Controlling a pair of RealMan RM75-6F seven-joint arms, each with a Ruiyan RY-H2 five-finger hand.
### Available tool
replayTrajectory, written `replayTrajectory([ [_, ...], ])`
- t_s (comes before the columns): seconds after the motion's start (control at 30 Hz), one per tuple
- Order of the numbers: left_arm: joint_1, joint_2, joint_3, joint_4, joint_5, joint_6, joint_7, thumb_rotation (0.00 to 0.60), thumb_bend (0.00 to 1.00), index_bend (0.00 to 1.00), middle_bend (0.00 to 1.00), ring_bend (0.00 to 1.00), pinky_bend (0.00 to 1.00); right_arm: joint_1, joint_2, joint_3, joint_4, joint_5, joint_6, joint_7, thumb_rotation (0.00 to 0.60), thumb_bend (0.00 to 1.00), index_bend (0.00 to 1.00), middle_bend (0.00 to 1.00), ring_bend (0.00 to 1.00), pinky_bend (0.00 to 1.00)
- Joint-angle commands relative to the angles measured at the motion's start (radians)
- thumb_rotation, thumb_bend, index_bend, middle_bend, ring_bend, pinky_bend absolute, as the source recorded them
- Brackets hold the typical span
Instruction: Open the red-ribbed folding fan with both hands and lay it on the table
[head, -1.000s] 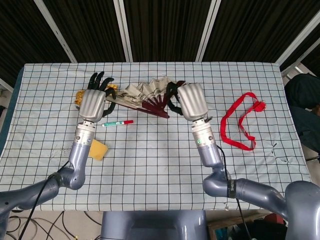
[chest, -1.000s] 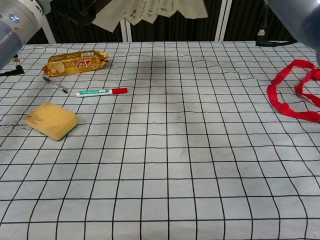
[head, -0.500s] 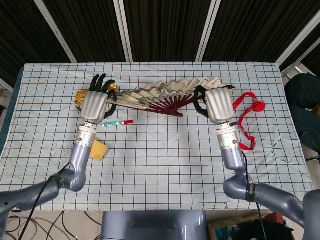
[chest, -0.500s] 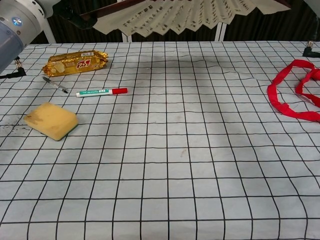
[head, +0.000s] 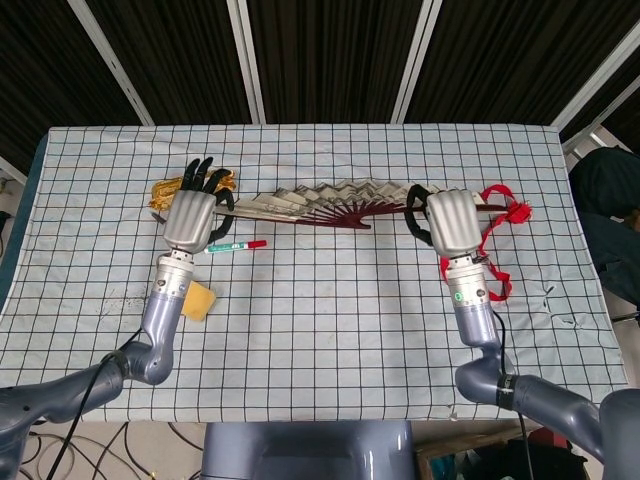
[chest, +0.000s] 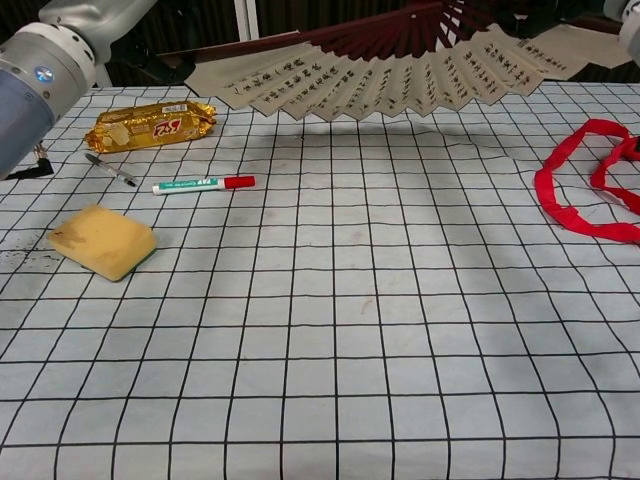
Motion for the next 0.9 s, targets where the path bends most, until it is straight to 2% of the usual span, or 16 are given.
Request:
replayTrajectory([
  [0.03, 0.004, -0.007, 0.006, 0.011, 0.003, -0.001, -0.008, 0.6, 0.4, 0.67, 0.21, 0.0, 0.05, -0.007, -0.006, -0.003, 0.008, -0.002, -0.001, 0.001, 0.6, 0.49, 0.96, 0.98, 0.99, 0.85],
  [0.6, 0.037, -0.037, 0.045, 0.02, 0.027, 0.005, -0.026, 0.6, 0.4, 0.66, 0.21, 0.0, 0.05, -0.077, -0.016, -0.038, 0.028, -0.034, 0.025, 0.004, 0.6, 0.49, 0.96, 0.98, 0.98, 0.85],
  [0.73, 0.045, -0.042, 0.048, 0.014, 0.025, 0.007, -0.021, 0.6, 0.4, 0.66, 0.21, 0.0, 0.05, -0.093, -0.007, -0.057, 0.02, -0.051, 0.028, -0.01, 0.6, 0.43, 0.93, 0.96, 0.97, 0.84],
  [0.83, 0.048, -0.045, 0.048, 0.008, 0.026, 0.008, -0.018, 0.6, 0.4, 0.66, 0.21, 0.0, 0.05, -0.104, 0.002, -0.071, 0.012, -0.063, 0.022, -0.018, 0.6, 0.34, 0.71, 0.94, 0.96, 0.84],
  [0.9, 0.05, -0.048, 0.048, 0.003, 0.026, 0.008, -0.016, 0.6, 0.4, 0.66, 0.21, 0.0, 0.05, -0.112, 0.006, -0.076, 0.003, -0.064, 0.019, -0.026, 0.6, 0.28, 0.49, 0.93, 0.95, 0.83],
])
